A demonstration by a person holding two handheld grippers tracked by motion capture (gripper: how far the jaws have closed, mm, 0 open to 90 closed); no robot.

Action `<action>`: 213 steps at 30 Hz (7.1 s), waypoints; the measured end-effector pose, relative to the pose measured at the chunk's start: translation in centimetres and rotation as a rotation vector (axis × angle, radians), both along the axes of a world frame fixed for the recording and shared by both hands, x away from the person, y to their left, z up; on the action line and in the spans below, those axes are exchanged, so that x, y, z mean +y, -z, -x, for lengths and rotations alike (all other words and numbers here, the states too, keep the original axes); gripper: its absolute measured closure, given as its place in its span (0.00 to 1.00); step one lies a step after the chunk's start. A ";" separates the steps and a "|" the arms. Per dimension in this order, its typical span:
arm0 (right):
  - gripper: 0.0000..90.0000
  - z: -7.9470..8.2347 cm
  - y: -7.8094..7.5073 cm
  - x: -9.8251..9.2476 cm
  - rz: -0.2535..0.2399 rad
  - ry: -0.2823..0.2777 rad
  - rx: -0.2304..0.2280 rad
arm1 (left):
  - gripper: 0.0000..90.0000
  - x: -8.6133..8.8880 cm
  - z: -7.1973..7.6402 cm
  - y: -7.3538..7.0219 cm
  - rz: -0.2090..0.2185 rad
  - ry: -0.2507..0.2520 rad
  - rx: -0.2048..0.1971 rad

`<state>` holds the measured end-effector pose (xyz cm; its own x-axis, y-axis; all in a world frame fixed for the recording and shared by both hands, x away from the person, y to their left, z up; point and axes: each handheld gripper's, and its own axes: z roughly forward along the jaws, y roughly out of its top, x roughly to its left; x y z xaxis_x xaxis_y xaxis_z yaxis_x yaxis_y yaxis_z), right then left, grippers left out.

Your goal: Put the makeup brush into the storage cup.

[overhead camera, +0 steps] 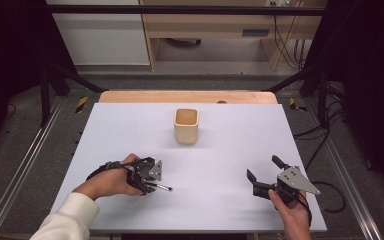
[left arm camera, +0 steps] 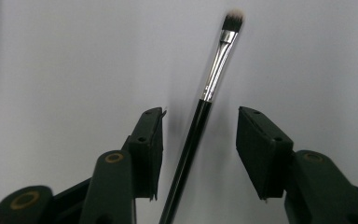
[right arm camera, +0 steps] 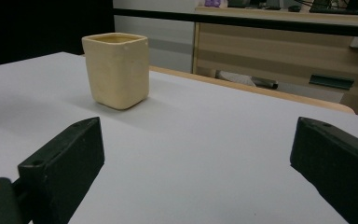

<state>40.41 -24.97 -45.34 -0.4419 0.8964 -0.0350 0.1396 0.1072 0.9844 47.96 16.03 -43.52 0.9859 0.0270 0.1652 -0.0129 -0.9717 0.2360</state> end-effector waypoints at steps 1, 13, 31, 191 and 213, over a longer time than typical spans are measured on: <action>0.04 0.0 0.0 0.0 0.000 0.001 -0.001 | 0.59 0.0 0.0 0.0 -0.001 0.001 0.000; 0.04 0.0 0.0 0.0 -0.004 -0.003 0.002 | 0.69 -0.3 0.0 0.3 -0.026 0.036 -0.008; 0.04 0.0 0.0 0.0 -0.007 -0.002 0.004 | 0.82 -0.7 0.2 0.8 -0.053 0.049 0.016; 0.04 -0.1 0.2 0.1 0.006 -0.006 0.015 | 0.93 -4.6 0.5 -10.3 0.848 -0.317 -0.348; 0.04 -0.1 0.2 0.1 0.003 -0.008 0.015 | 0.93 -4.6 -0.8 -10.3 0.942 -0.455 -0.406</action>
<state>40.50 -24.84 -45.49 -0.4499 0.8926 -0.0306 0.1535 0.1110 0.9819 48.78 11.43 -33.17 0.7302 0.6546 0.1957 0.0549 -0.3418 0.9382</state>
